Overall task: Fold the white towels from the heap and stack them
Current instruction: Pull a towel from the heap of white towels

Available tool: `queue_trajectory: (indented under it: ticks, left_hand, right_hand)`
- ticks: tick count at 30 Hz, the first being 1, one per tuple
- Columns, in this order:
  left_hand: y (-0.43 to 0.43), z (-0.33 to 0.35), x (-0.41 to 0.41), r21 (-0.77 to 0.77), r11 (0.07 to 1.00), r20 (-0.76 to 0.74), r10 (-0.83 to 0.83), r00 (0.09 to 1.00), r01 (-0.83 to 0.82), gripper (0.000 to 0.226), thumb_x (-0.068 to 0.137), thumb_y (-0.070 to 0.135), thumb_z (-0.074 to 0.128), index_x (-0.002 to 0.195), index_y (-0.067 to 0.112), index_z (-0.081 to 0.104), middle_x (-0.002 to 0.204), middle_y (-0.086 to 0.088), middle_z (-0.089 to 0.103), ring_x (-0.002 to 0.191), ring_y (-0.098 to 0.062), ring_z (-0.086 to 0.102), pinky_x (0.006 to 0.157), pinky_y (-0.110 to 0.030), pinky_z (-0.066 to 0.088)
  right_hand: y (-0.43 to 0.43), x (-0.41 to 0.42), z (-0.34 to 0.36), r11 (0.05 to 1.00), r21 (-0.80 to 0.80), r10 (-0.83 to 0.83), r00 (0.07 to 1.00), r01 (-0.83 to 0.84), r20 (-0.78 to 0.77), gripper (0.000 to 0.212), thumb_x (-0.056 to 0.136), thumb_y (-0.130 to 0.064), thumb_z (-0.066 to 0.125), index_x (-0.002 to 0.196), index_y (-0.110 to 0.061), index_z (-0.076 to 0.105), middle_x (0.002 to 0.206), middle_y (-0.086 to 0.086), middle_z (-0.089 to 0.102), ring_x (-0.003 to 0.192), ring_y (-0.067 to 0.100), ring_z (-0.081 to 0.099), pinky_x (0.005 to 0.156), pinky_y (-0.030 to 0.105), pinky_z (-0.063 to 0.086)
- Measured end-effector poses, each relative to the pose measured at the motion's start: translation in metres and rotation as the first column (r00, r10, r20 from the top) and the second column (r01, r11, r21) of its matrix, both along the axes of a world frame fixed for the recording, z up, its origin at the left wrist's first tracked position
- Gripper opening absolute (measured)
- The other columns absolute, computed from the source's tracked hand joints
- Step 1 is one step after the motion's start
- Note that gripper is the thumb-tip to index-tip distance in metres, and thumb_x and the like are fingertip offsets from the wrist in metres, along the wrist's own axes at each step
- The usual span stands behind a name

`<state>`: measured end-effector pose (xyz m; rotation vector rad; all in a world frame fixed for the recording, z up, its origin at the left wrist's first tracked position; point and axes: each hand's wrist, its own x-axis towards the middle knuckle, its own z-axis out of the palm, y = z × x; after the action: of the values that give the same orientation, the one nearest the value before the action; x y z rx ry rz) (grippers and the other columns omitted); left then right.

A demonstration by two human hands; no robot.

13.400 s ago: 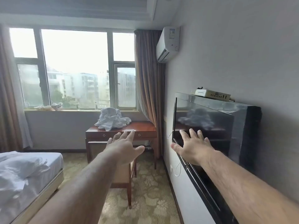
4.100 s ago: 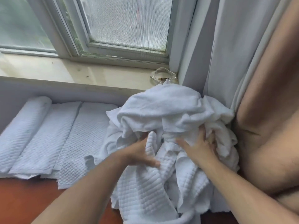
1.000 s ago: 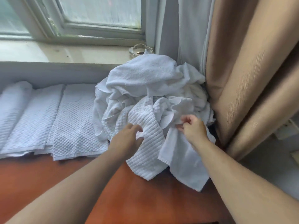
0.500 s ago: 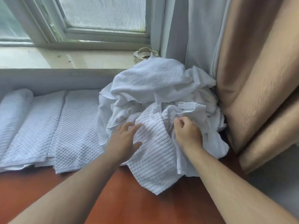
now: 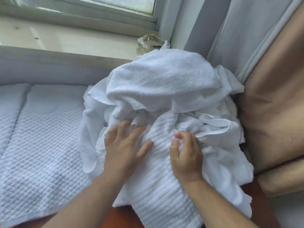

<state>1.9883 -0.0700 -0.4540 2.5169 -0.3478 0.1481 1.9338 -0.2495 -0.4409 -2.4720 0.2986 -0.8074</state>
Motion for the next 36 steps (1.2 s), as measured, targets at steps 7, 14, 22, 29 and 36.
queue_trajectory:
  ticks: [7, 14, 22, 29, 36]
  left_hand:
    - [-0.006, -0.055, 0.006, -0.137, 0.987, 0.253, 0.115, 0.961, -0.083, 0.037, 0.088, 0.073, 0.048, 0.107, 0.046, 0.064, 0.144, 0.005, 0.039, 0.129, -0.031, 0.033, 0.111, -0.044, 0.023]
    - [-0.005, -0.06, 0.004, -0.212, 0.973, 0.255, 0.144, 0.956, -0.09, 0.041, 0.086, 0.075, 0.047, 0.1, 0.044, 0.071, 0.146, 0.009, 0.038, 0.133, -0.028, 0.029, 0.113, -0.048, 0.026]
    - [0.002, -0.05, -0.011, -0.161, 0.986, 0.254, 0.083, 0.964, -0.042, 0.053, 0.08, 0.083, 0.045, 0.091, 0.035, 0.065, 0.142, 0.01, 0.036, 0.131, -0.019, 0.023, 0.111, -0.041, 0.022]
    - [0.03, -0.027, -0.06, -0.23, 0.967, 0.432, 0.002, 0.902, 0.108, 0.038, 0.086, 0.061, 0.057, 0.092, 0.024, 0.06, 0.121, 0.006, 0.052, 0.111, -0.014, 0.045, 0.09, -0.028, 0.036]
    - [0.119, -0.045, -0.17, -0.435, 0.895, 0.231, 0.011, 0.973, 0.093, 0.031, 0.083, 0.052, 0.072, 0.081, 0.035, 0.047, 0.072, 0.013, 0.057, 0.07, 0.007, 0.054, 0.053, -0.016, 0.033]
  right_hand:
    - [-0.009, 0.006, -0.032, 0.995, -0.076, 0.085, 0.967, -0.069, 0.241, 0.017, 0.088, -0.015, 0.054, 0.099, -0.006, 0.065, 0.093, 0.006, 0.065, 0.087, 0.018, 0.057, 0.08, 0.022, 0.04]
    - [-0.007, -0.001, -0.032, 0.993, -0.019, 0.115, 0.948, -0.115, 0.298, 0.02, 0.09, -0.017, 0.056, 0.102, -0.005, 0.068, 0.095, 0.004, 0.068, 0.087, 0.022, 0.064, 0.079, 0.03, 0.049]
    - [0.004, -0.015, -0.026, 0.988, 0.122, 0.057, 0.954, -0.097, 0.294, 0.052, 0.088, -0.044, 0.063, 0.124, -0.008, 0.059, 0.11, -0.005, 0.063, 0.103, 0.009, 0.059, 0.083, 0.016, 0.041]
    - [0.019, -0.048, -0.006, 0.998, -0.044, 0.056, 0.895, -0.041, 0.442, 0.023, 0.089, -0.034, 0.076, 0.097, -0.012, 0.074, 0.092, 0.007, 0.074, 0.087, 0.037, 0.064, 0.08, 0.046, 0.051]
    - [0.103, -0.153, -0.028, 0.944, 0.191, 0.218, 0.943, -0.269, 0.251, 0.013, 0.092, -0.043, 0.072, 0.097, -0.036, 0.062, 0.095, -0.016, 0.065, 0.101, 0.011, 0.065, 0.087, 0.031, 0.053]
